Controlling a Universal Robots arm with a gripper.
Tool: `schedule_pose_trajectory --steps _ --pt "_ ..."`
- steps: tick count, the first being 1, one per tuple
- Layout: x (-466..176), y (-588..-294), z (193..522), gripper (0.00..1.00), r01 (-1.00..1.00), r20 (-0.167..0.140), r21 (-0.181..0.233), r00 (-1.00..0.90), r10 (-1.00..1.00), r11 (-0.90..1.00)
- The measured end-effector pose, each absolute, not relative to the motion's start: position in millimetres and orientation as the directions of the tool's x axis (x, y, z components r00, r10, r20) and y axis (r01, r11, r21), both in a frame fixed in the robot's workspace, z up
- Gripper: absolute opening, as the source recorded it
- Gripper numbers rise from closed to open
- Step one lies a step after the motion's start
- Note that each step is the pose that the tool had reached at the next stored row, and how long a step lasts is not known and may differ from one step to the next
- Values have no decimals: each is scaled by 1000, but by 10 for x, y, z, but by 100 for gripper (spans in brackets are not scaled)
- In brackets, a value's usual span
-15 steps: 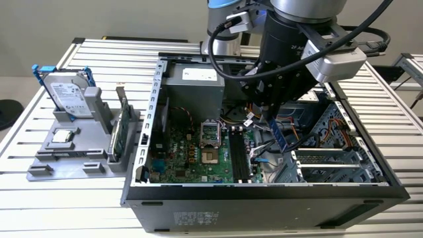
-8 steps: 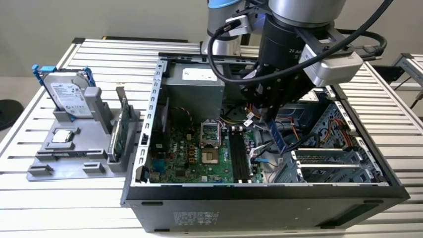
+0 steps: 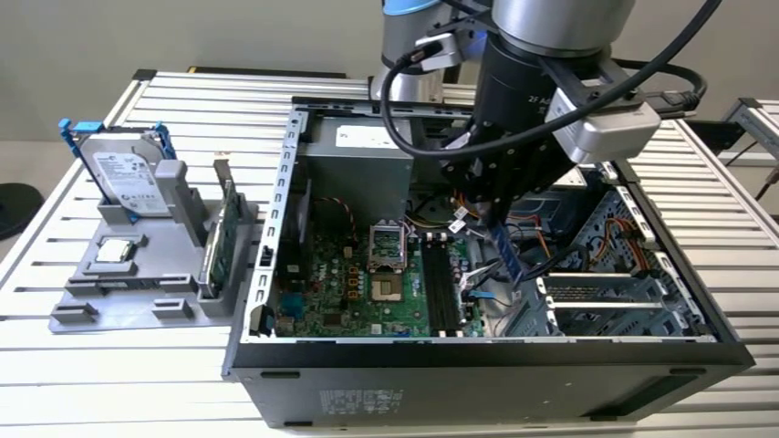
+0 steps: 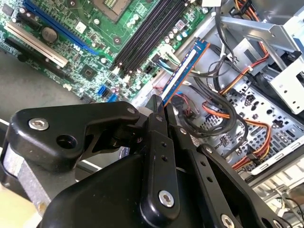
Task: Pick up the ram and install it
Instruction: 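Insert the ram into the slot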
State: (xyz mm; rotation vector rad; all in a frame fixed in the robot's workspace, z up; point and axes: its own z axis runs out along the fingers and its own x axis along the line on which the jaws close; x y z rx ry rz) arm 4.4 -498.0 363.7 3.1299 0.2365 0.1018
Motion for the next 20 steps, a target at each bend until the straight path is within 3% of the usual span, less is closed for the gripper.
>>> schedule_pose_trajectory --steps 20 --pt "35 -4980 3591 0 99 64 6 993 99 -995"
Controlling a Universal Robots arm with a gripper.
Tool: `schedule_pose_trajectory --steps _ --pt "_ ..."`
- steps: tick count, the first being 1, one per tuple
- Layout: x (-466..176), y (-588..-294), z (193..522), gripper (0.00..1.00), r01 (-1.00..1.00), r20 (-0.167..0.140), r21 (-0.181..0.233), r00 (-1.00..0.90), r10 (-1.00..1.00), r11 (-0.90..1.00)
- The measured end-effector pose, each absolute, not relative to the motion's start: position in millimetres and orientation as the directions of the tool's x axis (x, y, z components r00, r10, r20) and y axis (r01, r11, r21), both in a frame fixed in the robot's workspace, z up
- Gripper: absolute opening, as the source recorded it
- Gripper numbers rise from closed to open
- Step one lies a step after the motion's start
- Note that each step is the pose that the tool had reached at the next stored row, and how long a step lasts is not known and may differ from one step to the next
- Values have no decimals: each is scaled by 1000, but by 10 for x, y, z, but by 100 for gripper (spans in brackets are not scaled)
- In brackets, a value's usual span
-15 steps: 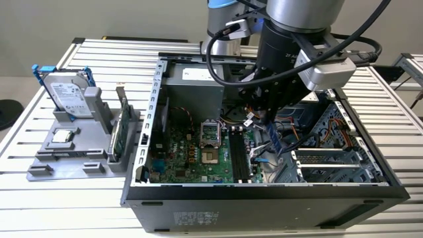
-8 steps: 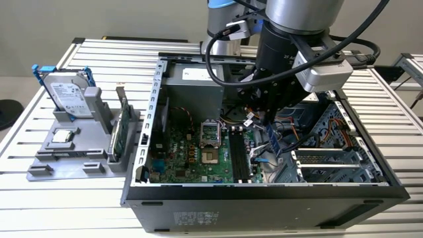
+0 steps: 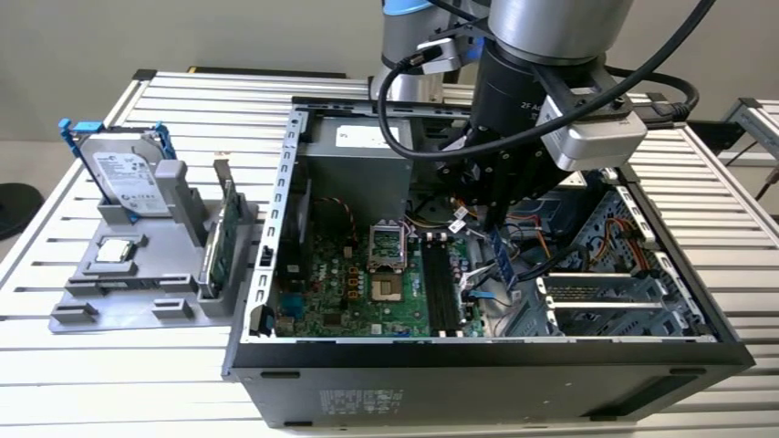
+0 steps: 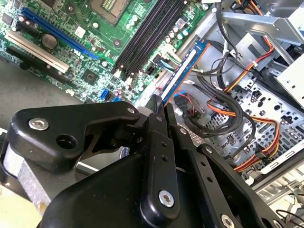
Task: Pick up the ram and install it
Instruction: 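Insert the ram into the slot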
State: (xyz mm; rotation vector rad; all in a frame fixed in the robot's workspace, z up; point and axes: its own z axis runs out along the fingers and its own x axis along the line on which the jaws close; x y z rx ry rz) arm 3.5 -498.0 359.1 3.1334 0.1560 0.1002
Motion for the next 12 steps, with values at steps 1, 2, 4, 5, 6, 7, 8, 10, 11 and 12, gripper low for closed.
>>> schedule_pose_trajectory --steps 1,2,4,5,6,7,8,10,11,12 --pt "35 -4980 3591 0 99 64 6 993 99 -995" --pt "35 -4980 3591 0 99 64 6 993 99 -995" --pt "35 -4980 3590 0 99 64 6 993 99 -995" --pt "35 -4980 3590 0 99 64 6 993 99 -995" --pt "35 -4980 3590 0 99 64 6 993 99 -995" --pt "35 -4980 3588 0 98 64 6 993 99 -995" --pt "35 -4979 3585 0 98 64 6 993 98 -995" --pt "35 -4979 3579 0 94 64 6 993 95 -996" --pt "35 -4980 3575 0 91 64 6 994 91 -996" --pt "34 -4980 3571 0 86 64 6 994 87 -996"
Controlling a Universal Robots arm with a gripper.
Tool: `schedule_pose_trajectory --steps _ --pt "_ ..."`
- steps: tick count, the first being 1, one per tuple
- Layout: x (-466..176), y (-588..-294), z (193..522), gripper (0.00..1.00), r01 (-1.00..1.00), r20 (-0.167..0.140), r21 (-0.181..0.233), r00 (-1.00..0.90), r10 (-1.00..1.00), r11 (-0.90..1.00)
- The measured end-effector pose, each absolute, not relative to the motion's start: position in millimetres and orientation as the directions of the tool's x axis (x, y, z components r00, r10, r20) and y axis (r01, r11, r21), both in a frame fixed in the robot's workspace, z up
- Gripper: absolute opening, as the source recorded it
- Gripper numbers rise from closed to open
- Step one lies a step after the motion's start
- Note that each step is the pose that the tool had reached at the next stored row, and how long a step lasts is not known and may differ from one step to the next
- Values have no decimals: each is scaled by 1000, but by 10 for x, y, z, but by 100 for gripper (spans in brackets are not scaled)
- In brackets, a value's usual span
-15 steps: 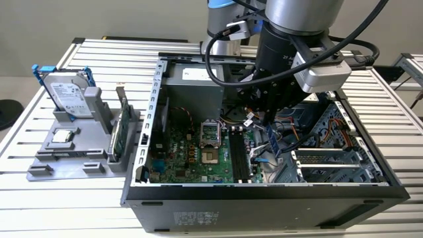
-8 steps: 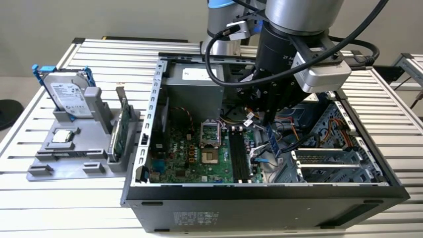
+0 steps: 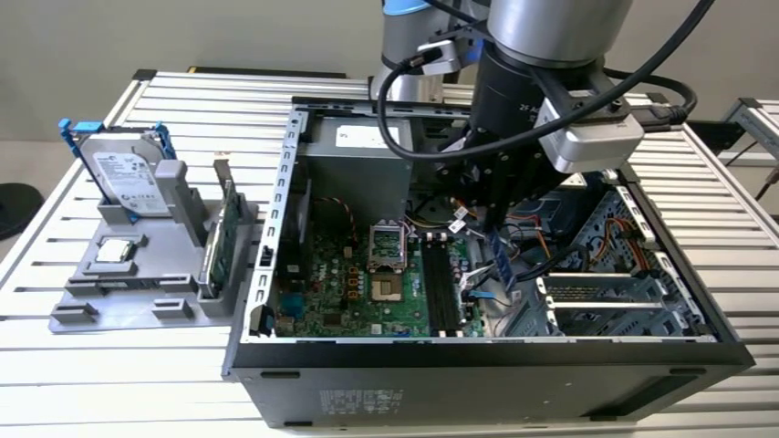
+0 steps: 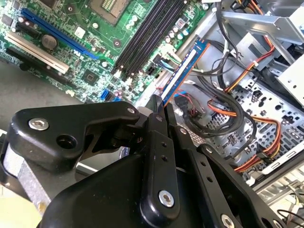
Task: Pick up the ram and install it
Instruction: 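Insert the ram into the slot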
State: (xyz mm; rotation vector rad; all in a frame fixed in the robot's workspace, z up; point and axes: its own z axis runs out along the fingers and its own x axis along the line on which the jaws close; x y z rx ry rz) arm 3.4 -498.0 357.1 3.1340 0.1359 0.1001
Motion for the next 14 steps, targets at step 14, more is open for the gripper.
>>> schedule_pose_trajectory --steps 14 --pt "23 -4979 3523 0 6 64 6 998 7 -1000"
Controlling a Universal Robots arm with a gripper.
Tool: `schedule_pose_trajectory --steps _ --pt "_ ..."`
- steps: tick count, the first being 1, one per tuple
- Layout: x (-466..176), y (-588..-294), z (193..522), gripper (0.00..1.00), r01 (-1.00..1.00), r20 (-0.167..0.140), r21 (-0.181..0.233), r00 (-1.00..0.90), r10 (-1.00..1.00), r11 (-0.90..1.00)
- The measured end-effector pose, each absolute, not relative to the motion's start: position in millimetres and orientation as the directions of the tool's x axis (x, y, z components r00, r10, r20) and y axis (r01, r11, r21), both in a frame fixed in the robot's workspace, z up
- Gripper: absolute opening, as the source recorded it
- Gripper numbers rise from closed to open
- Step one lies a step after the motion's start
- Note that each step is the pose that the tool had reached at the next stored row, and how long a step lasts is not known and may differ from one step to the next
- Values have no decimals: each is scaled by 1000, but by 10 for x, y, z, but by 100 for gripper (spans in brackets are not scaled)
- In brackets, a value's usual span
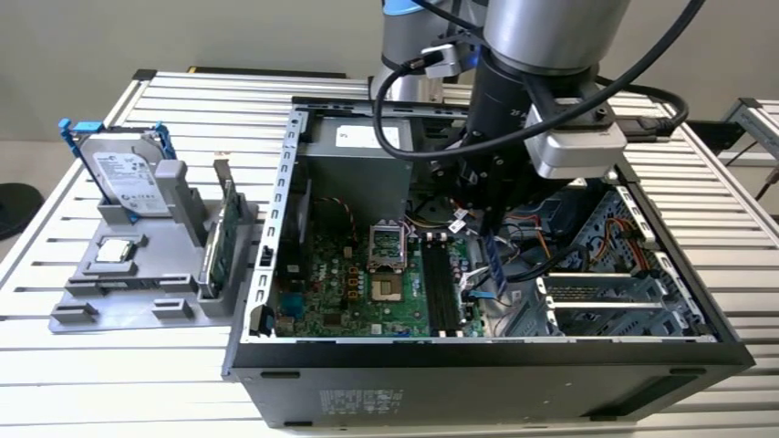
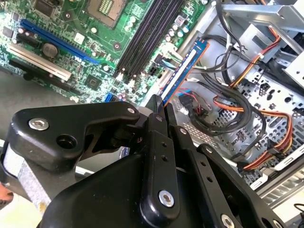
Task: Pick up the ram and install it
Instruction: 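Insert the ram into the slot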
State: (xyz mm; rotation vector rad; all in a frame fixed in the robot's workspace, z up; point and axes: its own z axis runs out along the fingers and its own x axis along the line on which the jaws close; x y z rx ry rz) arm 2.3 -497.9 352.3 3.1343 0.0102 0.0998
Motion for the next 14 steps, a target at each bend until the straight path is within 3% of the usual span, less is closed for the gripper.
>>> schedule_pose_trajectory --steps 14 --pt "18 -4969 3469 0 -21 64 6 998 -21 -1000"
